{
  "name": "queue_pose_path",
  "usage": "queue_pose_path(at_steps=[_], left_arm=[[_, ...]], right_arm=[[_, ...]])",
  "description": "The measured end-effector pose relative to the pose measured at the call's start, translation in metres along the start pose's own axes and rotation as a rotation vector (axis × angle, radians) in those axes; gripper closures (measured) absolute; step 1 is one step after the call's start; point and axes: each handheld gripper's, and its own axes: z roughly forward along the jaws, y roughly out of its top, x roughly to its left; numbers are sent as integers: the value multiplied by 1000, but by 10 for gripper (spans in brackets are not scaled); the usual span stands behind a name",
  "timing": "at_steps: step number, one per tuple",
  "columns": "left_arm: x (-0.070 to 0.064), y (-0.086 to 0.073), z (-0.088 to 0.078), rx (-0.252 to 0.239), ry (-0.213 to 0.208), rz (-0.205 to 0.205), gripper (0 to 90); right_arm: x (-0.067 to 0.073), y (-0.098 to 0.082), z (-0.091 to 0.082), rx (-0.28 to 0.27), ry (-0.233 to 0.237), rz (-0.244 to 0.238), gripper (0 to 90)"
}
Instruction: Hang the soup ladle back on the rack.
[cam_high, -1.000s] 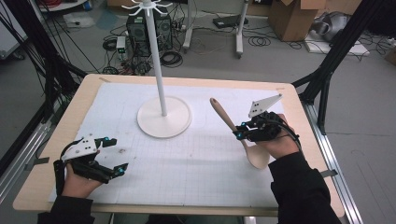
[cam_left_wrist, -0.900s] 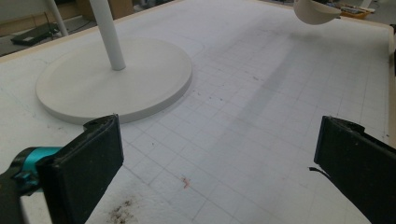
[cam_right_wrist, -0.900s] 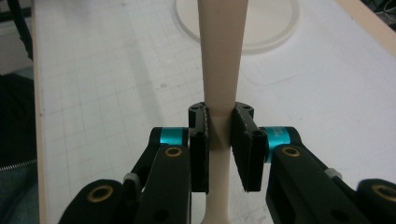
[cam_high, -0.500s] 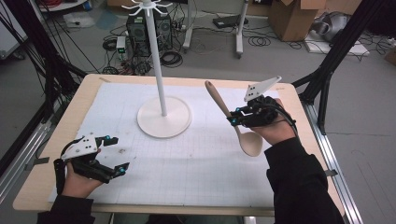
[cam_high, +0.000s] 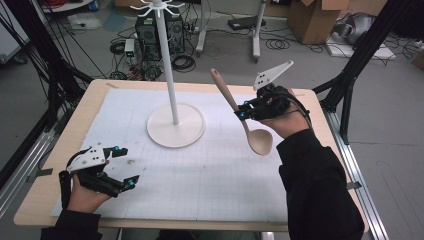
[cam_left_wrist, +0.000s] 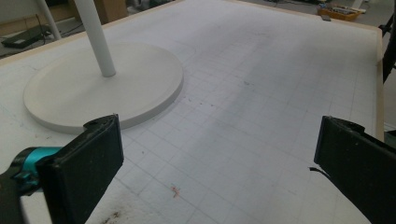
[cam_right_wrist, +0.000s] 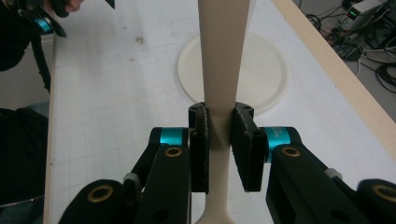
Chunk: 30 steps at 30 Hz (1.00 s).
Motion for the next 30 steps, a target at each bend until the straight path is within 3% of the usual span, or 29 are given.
queue_pose_path(at_steps=[7,12,30], left_arm=[[0,-1,1,3,-6,3,17],[-1,-1,2,6,-8,3,17],[-3,0,5,3,-19,2,17]], right_arm=[[-9,22,-3,-35,15,3,776],[-13,41,-4,-58,1,-13,776],[-29,100,-5,-62,-29,-7,776]])
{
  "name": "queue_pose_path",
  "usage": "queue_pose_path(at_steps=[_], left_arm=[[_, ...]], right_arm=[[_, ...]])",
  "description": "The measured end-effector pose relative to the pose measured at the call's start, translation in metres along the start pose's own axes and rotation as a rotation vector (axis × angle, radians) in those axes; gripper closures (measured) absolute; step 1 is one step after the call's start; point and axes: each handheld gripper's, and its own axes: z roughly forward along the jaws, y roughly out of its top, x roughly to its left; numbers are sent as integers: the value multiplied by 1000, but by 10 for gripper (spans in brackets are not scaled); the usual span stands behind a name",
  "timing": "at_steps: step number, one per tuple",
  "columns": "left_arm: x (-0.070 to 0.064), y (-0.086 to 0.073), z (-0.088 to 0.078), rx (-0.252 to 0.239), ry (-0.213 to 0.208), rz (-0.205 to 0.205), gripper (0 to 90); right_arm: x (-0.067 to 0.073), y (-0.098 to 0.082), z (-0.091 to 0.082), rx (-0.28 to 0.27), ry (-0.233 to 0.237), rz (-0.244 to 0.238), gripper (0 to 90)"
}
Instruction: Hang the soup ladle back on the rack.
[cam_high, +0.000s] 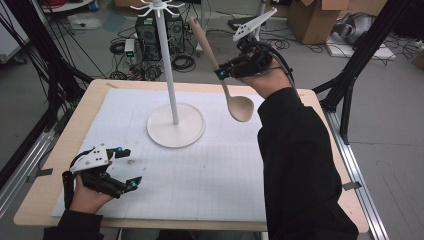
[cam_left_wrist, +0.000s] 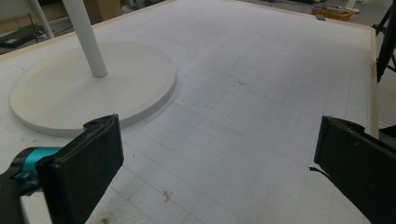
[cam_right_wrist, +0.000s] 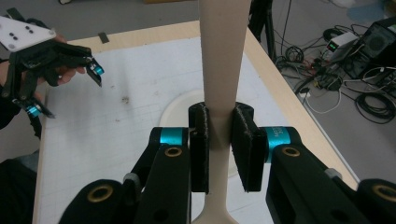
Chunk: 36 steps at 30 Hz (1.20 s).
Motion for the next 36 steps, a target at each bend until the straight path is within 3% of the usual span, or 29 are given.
queue_pose_path(at_steps=[13,24,36], left_arm=[[-1,0,-2,-2,2,0,17],[-1,-2,-3,1,3,5,17],[-1,-3,-4,3,1,-4,17]], right_arm=[[-1,24,13,11,-9,-10,776],[-9,23,19,22,-6,22,776],[-12,29,32,29,4,17,776]])
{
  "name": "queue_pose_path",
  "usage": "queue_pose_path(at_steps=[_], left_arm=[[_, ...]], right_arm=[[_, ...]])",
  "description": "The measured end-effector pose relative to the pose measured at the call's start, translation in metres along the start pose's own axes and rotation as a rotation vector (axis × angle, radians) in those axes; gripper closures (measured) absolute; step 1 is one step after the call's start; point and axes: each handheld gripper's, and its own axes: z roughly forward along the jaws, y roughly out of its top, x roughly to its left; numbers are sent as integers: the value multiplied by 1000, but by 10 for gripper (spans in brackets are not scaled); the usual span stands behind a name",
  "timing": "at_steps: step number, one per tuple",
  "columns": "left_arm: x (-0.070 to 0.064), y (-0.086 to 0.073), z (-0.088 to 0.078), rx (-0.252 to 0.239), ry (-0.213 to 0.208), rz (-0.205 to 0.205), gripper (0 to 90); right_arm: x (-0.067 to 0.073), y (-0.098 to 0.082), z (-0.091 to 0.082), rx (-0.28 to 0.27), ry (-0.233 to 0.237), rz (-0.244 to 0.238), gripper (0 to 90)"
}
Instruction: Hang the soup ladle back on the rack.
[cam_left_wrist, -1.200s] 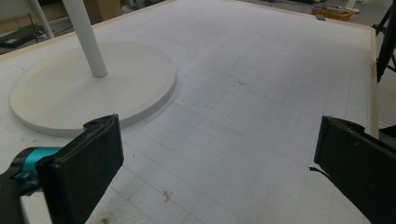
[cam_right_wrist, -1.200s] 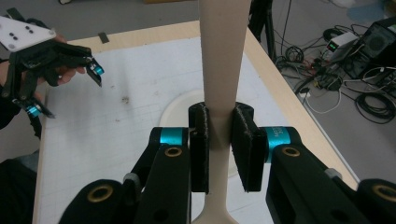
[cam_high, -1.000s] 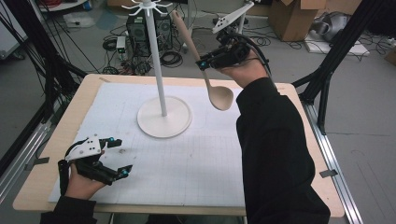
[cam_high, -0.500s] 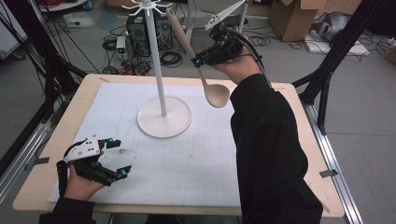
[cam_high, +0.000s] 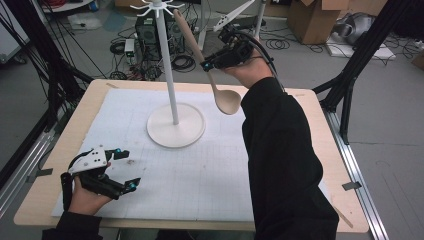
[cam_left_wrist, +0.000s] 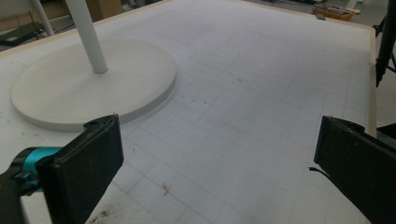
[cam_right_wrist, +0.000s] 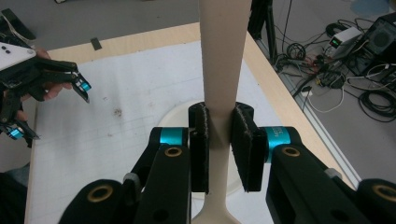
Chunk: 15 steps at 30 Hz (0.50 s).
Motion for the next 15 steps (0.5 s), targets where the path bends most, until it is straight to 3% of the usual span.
queue_pose_path(at_steps=[15], left_arm=[[0,-2,-5,-6,9,-7,17]], right_arm=[[-7,6,15,-3,5,33,775]])
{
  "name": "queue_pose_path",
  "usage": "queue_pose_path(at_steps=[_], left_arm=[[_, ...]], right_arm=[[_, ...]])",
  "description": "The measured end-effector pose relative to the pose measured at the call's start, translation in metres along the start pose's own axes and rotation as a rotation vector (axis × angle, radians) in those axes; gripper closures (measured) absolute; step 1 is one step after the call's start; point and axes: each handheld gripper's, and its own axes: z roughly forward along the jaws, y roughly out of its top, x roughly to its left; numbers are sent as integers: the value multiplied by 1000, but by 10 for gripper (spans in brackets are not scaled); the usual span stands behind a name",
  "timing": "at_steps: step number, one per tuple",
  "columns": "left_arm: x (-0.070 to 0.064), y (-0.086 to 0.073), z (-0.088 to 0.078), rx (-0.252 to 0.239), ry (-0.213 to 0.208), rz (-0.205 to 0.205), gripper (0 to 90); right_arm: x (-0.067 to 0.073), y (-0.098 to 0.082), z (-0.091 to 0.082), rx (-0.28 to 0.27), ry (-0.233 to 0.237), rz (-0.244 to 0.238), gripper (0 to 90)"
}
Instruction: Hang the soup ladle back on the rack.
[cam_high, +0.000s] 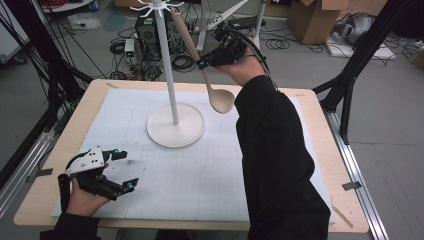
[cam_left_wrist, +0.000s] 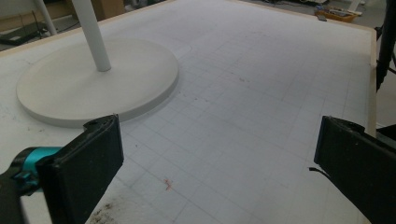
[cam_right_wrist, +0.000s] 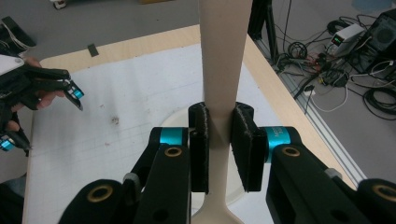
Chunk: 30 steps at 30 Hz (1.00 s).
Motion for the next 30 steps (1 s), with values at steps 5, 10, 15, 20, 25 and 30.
queue_pose_path(at_steps=[5,10,15,20,25,30], left_arm=[[-1,-1,-1,3,4,-2,17],[-1,-1,-2,5,5,-4,17],[-2,-1,-2,4,6,-4,17],[-2,-1,-2,5,6,-3,17],[-2,-1,-2,6,4,1,17],[-2,-2,-2,10,8,-1,17]], right_arm=[[-2,1,3,1,4,2,774],[-3,0,7,10,8,18,769],[-3,1,10,21,8,36,712],[-2,0,6,10,-17,38,589],[-1,-5,-1,3,-42,33,526],[3,-13,-11,-21,-63,18,470]])
